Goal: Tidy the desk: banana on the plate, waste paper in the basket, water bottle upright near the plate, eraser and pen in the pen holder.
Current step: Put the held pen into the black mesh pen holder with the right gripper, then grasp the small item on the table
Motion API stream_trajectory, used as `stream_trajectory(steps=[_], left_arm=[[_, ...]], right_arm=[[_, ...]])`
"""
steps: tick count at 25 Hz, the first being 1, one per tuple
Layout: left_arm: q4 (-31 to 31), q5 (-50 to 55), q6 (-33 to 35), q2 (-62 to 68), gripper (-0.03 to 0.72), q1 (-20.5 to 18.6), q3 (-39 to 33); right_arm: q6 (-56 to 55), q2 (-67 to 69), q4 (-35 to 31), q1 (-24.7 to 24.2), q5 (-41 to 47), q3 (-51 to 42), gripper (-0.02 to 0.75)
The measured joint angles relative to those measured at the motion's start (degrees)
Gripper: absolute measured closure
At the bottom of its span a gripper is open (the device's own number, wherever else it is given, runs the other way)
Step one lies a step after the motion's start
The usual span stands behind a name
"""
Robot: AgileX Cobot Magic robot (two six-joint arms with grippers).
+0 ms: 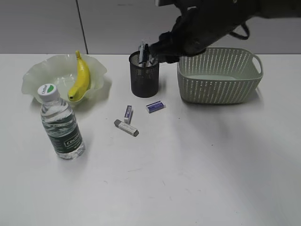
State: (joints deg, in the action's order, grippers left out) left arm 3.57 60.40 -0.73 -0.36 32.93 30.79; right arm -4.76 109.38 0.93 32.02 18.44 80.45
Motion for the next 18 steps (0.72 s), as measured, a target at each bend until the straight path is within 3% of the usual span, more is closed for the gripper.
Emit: stream_trajectory(steps=[4, 11, 18], left_arm=[[0.0, 0.0, 0.0, 0.0, 0.457, 0.0, 0.0], [-0.2, 0.0, 0.0, 0.7, 0.457, 0.0, 0.0], [-3.6, -0.5, 0.0, 10.0, 0.457, 0.0, 0.3]], right_arm=[[3.8, -7.1, 1.5, 0.0, 13.4, -4.9, 0.328], [4.8, -27.3, 1.6, 0.0, 20.4, -25.1, 0.328], [4.8, -52.8, 1.7, 0.0, 31.2, -39.2, 0.327]])
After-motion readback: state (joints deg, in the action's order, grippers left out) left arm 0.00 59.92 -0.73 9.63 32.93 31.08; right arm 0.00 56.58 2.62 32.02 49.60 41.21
